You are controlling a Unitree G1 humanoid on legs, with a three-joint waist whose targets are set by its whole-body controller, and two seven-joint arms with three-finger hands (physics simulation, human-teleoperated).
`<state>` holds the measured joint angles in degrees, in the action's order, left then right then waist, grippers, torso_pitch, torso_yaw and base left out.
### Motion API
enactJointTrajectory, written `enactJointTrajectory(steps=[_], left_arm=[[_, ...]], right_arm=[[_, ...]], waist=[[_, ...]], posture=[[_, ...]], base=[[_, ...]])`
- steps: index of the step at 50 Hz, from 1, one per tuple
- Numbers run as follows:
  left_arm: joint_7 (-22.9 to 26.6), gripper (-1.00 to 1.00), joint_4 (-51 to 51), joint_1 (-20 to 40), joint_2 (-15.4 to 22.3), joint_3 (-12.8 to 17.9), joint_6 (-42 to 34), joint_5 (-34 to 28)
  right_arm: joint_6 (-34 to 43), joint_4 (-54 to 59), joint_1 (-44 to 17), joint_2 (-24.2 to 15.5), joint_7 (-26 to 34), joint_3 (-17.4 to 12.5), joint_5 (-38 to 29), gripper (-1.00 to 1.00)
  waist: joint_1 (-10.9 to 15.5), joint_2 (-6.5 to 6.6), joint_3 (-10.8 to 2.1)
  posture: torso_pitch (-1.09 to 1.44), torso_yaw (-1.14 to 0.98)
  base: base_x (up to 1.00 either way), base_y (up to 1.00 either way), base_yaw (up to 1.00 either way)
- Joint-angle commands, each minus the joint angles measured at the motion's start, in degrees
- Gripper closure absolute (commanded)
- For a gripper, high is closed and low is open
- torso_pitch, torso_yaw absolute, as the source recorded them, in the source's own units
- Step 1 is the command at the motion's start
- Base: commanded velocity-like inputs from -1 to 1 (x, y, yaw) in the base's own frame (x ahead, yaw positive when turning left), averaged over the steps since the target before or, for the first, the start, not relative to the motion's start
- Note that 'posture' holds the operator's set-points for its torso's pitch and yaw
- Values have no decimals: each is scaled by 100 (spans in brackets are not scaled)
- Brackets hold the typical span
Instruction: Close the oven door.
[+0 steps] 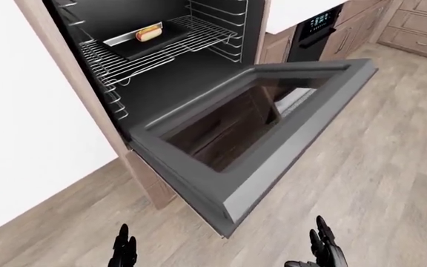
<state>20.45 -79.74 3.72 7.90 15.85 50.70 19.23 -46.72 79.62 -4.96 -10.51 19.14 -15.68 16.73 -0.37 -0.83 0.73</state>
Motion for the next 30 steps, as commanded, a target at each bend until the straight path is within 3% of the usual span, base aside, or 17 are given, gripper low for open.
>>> enactJointTrajectory(steps=[1,12,13,14,15,16,17,20,23,26,28,29,30], left_arm=[[24,-100,95,44,50,16,149,16],[10,-100,109,39,38,-4,162,29],[7,-100,106,32,34,-10,168,25],[11,-100,105,26,32,-12,170,27],[14,-100,106,24,35,-11,166,30],[16,-100,107,27,37,-11,164,33],[17,-100,107,27,37,-11,165,36],[10,-100,107,24,34,-19,168,31],[17,-100,106,22,36,-18,165,36],[11,-100,106,25,35,-23,162,29],[10,-100,106,28,36,-23,159,29],[8,-100,105,29,36,-24,158,27],[9,-100,105,28,35,-24,157,27]], right_arm=[[-142,-109,-53,-69,16,-30,47,-100],[-111,-117,-67,-74,39,-27,107,-100],[-115,-114,-63,-71,44,-23,107,-100],[-116,-111,-56,-66,53,-25,112,-100],[-120,-112,-49,-60,95,-33,133,-100],[-112,-110,-54,-67,89,-35,137,-100],[-106,-112,-58,-69,94,-39,147,-100],[-103,-112,-63,-70,97,-36,155,-100],[-103,-111,-59,-67,99,-33,156,-100],[-104,-111,-58,-71,113,-39,170,-100],[-100,-113,-59,-73,124,-45,184,-100],[-100,-112,-59,-72,122,-45,186,-100],[-102,-111,-58,-71,119,-42,184,-100]], waist=[[1,-2,-71],[-1,2,-40],[4,29,-117],[9,33,-29],[3,4,26],[-22,-131,88],[-32,-215,64],[-43,-242,52],[-51,-97,133],[-58,159,128],[-44,491,52],[-1,786,-38],[35,392,57]], posture=[[0,0],[0,0],[0,0],[0,0],[0,0],[0,0],[0,0],[0,0],[0,0],[0,0],[0,0],[0,0],[0,0]], base=[[0,0,0],[0,3,0],[0,7,0],[0,20,0],[0,51,0],[0,51,0],[0,50,0],[0,51,0],[0,50,0],[0,51,0],[0,50,0],[0,51,0],[0,51,0]])
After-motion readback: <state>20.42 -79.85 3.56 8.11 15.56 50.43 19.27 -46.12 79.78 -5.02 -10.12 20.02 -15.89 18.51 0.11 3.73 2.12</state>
